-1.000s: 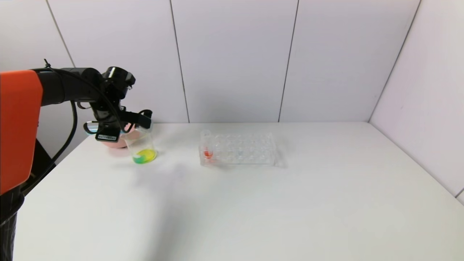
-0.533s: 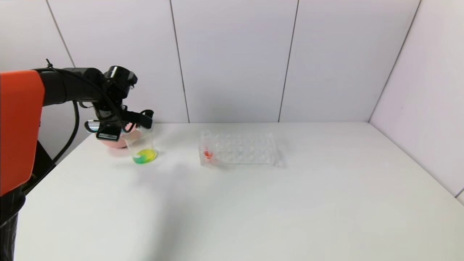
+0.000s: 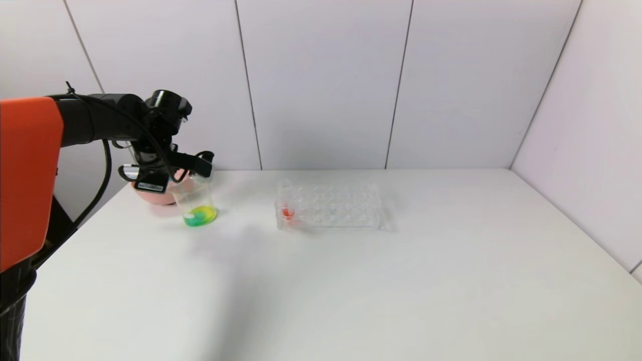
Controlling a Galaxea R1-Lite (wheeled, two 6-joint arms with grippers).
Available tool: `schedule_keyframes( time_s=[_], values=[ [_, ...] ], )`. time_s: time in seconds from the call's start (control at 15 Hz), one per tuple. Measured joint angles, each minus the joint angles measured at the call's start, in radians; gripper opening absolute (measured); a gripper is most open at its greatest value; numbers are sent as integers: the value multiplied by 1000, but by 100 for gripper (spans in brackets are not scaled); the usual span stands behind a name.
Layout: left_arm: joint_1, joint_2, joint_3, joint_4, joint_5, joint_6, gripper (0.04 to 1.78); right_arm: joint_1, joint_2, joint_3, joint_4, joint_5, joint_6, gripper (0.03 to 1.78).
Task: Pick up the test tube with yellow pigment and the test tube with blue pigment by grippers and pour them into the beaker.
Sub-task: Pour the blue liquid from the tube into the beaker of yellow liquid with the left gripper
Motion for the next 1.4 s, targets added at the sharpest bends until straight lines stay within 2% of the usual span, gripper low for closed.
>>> schedule_keyframes(
  time_s=[1.4],
  values=[
    [-23,0,1,-18,77,39,53,0,0,0,0,0,0,171]
  ],
)
